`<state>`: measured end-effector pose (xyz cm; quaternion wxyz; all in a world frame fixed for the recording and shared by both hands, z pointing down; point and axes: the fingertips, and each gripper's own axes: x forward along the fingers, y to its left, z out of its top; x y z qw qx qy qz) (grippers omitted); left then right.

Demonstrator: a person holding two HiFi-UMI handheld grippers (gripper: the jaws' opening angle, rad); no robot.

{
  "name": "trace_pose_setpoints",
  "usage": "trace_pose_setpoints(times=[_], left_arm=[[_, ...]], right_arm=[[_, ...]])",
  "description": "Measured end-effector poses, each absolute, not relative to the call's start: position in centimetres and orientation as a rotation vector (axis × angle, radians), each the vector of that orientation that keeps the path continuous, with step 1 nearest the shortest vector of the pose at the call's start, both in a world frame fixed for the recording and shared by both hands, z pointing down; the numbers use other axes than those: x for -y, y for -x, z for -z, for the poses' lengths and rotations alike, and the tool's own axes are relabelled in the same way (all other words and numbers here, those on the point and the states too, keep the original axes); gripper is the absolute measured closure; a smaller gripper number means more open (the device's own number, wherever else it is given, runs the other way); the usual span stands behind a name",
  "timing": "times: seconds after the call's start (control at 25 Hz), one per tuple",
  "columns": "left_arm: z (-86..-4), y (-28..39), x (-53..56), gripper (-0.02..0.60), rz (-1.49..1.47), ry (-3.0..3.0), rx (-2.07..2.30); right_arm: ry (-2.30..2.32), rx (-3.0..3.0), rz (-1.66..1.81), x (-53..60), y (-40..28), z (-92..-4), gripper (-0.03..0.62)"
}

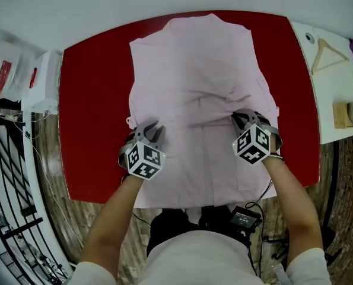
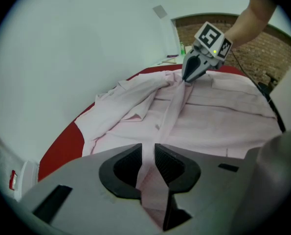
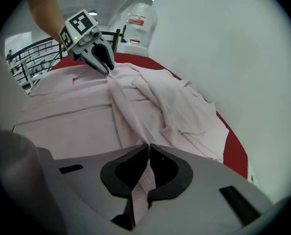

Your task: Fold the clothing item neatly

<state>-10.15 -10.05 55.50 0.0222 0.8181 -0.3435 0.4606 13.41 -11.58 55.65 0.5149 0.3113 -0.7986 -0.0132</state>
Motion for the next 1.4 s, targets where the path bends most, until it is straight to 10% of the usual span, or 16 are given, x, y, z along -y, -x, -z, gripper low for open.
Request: trace_pose_setpoints(times=[1.4], left_arm=[[-55.0,11.4,6.2,0.497,-1.24,-2.436,1.055]], right_arm=[[-0.864,2.161,-0.527,10.9,-16.6,-52.3,0.517]])
